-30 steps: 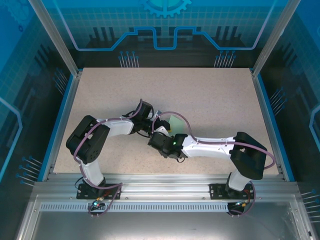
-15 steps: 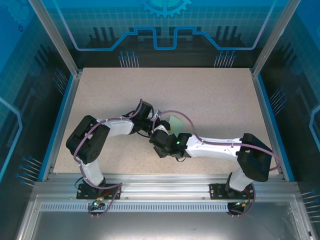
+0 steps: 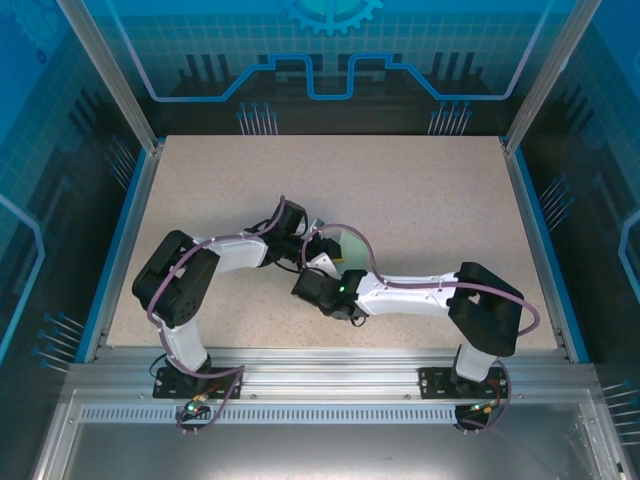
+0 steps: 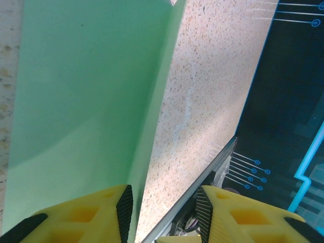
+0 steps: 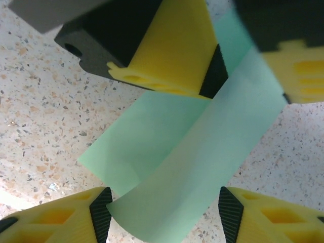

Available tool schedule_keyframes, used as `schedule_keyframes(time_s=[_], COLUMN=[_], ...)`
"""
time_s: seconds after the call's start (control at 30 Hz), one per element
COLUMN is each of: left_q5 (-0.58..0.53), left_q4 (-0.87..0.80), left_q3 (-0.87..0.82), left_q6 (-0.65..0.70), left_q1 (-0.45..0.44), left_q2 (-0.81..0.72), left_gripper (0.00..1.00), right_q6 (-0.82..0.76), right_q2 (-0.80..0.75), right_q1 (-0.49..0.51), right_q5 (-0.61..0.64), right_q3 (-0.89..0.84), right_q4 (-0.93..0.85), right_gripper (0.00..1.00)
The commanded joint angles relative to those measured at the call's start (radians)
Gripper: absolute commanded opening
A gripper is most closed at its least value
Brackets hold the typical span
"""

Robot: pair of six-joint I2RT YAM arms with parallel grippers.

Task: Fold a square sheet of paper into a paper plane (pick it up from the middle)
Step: Fold the triangle a second time at the center of the table.

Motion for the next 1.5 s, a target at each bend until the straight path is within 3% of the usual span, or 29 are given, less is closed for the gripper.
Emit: schedule_keyframes(time_s=[0.0, 0.37, 1.03, 1.17, 1.27, 1.47], left_q5=[0.037, 0.028, 0.018, 0.016, 0.017, 0.017], left_q4=[-0.02, -0.033, -0.057, -0.061, -0.061, -0.064], left_q3=[0.024, 0.028, 0.035, 0.036, 0.036, 0.037], left_q6=[-0.01, -0.006, 0.007, 0.009, 0.011, 0.013], left_q1=[-0.01, -0.01, -0.01, -0.01, -0.009, -0.01], left_q2=[-0.003, 0.003, 0.002, 0.002, 0.004, 0.003], left_gripper=[0.42, 0.42, 0.42, 0.42, 0.42, 0.42], right_q6=[0.029, 0.006, -0.024, -0.035, -0.037, -0.044], right_q2=[0.007, -0.081, -0.115, -0.117, -0.121, -0.123], right_q1=[0.008, 0.008, -0.01, -0.021, -0.029, -0.044], right_q5=[0.029, 0.005, -0.04, -0.061, -0.071, -0.105], right_q3=[0.006, -0.045, -0.027, -0.026, -0.029, -0.036], right_q4=[-0.004, 0.007, -0.024, -0.027, -0.027, -0.018], right_gripper=[0.57, 0.53, 0.24, 0.22, 0.27, 0.18])
